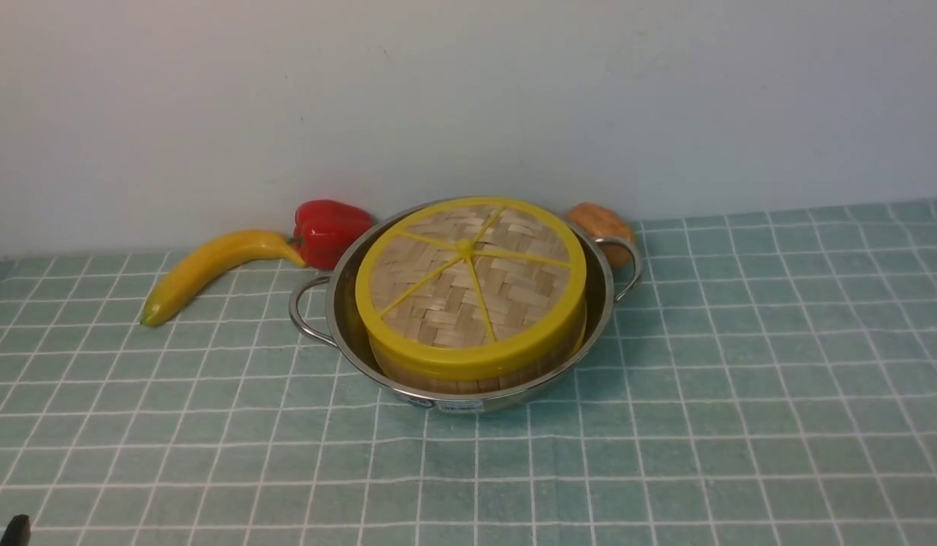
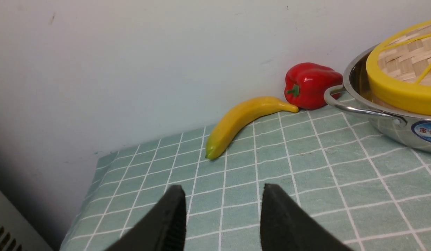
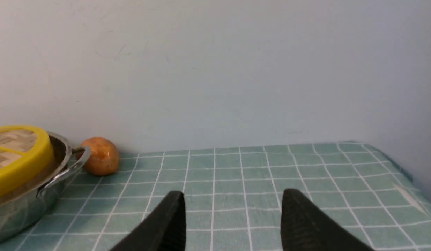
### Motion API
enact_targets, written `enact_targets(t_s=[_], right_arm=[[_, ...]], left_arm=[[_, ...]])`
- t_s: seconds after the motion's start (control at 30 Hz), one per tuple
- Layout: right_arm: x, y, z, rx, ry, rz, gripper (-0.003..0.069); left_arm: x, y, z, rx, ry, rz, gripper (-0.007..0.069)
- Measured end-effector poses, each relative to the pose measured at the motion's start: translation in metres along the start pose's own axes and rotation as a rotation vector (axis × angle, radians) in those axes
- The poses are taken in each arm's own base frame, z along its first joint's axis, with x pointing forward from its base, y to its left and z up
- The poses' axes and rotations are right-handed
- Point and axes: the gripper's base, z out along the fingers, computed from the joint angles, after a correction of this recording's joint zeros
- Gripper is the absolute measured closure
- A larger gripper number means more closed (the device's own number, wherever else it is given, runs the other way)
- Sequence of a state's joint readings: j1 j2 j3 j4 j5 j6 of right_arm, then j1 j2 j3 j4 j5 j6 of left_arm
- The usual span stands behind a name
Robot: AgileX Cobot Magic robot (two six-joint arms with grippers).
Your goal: Place the steamer in the pot on the blue tablecloth, and put the lid on the steamer.
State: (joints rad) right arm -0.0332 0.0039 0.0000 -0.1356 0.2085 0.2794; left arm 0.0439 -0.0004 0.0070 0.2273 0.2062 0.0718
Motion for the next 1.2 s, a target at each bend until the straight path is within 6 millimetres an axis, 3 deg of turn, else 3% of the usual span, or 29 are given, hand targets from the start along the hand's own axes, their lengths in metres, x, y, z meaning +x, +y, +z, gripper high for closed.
enact_targets(t_s=[1.2], right_arm=[[0.0015,0.0000,0.0004,-0.002,-0.003,0.030,0.0280]], left_arm=[[0.0000,0.0000,0.0000,0.000,0.000,0.000,0.0340]])
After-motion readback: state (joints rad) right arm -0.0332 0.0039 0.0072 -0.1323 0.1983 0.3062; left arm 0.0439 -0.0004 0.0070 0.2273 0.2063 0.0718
